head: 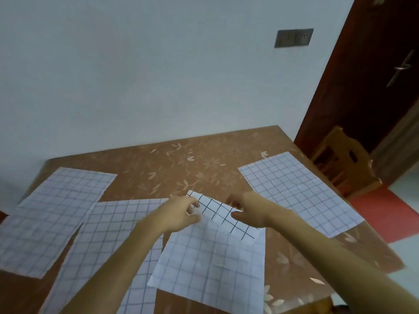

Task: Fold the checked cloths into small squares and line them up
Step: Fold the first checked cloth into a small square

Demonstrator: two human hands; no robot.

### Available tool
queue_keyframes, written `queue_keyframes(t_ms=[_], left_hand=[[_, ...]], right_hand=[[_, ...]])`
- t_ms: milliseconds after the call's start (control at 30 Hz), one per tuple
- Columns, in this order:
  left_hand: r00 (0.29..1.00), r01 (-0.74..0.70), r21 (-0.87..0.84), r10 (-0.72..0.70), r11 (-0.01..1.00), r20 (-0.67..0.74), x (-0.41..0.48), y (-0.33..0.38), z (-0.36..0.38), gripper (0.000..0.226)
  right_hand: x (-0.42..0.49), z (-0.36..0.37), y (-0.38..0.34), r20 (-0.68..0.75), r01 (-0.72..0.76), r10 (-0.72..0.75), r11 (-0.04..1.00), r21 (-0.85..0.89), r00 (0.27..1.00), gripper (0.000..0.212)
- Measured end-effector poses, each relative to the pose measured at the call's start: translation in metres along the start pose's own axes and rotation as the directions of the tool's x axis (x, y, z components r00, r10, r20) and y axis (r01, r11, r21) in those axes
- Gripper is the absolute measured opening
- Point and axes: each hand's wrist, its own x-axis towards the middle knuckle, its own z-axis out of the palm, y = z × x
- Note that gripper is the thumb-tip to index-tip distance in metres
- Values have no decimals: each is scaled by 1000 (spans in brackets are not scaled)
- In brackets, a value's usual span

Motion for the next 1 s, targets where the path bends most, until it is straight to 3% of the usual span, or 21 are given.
queue_keyframes(t_ms=[333, 600, 800, 900, 1000], left_hand=[[995, 60, -131, -48, 990, 91, 64, -42, 136, 28], [991, 57, -53, -51, 997, 121, 83, -49, 207, 37], [989, 108, -22, -105, 994, 102, 104, -50, 207, 36], [987, 140, -36, -137, 989, 85, 116, -51, 202, 37], [990, 130, -95, -135, 987, -47, 125, -46, 192, 47]], right_hand=[[26, 131, 101, 87, -52, 45, 996, 70, 995, 32], [46, 185, 177, -13, -238, 243, 959, 152, 970, 52], [48, 200, 191, -274, -145, 178, 980, 137, 945, 18], [55, 195, 191, -282, -186, 276, 934, 306, 919, 7], [59, 170, 183, -146, -212, 358, 785, 582, 922, 2]])
